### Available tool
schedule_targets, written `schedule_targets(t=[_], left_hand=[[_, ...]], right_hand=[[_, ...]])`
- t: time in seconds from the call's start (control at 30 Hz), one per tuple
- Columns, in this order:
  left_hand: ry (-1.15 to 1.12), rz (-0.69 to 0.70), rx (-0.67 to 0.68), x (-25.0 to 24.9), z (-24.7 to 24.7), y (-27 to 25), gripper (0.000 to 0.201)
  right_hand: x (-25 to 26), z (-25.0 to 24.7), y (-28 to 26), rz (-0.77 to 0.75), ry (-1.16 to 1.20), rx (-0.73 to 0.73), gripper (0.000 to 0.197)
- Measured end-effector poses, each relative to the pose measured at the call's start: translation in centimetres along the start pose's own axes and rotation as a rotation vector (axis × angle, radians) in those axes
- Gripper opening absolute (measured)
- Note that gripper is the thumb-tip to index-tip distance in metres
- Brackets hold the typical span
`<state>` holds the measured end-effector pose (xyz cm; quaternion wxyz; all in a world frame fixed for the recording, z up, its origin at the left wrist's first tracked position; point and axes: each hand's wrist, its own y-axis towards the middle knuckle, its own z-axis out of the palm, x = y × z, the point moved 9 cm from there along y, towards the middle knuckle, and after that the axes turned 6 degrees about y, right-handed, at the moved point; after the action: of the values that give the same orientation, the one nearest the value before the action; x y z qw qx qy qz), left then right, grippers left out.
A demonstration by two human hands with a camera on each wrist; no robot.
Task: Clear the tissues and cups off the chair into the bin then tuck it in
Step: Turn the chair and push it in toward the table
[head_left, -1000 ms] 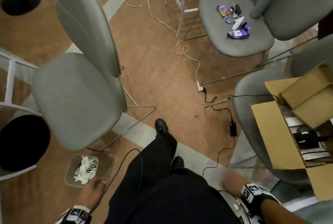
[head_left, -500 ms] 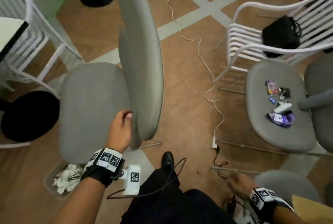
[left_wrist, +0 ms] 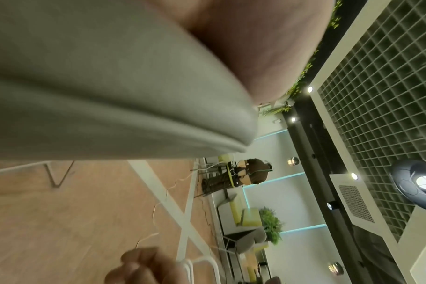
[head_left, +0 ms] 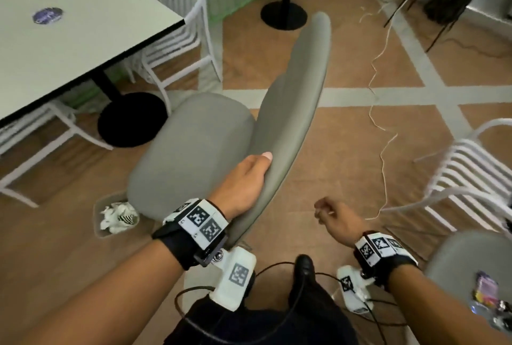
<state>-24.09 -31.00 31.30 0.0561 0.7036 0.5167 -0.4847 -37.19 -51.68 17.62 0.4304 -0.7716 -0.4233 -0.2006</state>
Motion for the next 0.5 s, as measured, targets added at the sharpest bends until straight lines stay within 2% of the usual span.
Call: schedule_targets(t=[0.13,0.27,0.33,0.37,0.5], left_hand=[[0.145,-0.109,-0.097,-2.0,0.2,0.5,0.076],[0.307,-0.248,-0.257,-3.3,0.0,0.9,0.082],[0.341,-0.336,-0.338,-3.8,0.0,0.6,0.086],[0.342,-0.366,-0.379,-4.2,0.0,0.5,0.086],[0.338,-0.454,-0.533,-6.0,-0.5,0.1,0.075]], right_hand=[[7.6,-6.6,3.8,-0.285,0.019,-0.035,0.013],[16.0,-14.3,5.0,-0.660,0.031,-0.236,0.013],[19.6,-17.0,5.2,-0.839,-0.075,-0.327,0.012],[21.1,-17.8,5.7,-0.914,-0.136,-0.327,0.015],[25.7,-18.1,9.2,-1.047,-0.503,-0.217,0.031]])
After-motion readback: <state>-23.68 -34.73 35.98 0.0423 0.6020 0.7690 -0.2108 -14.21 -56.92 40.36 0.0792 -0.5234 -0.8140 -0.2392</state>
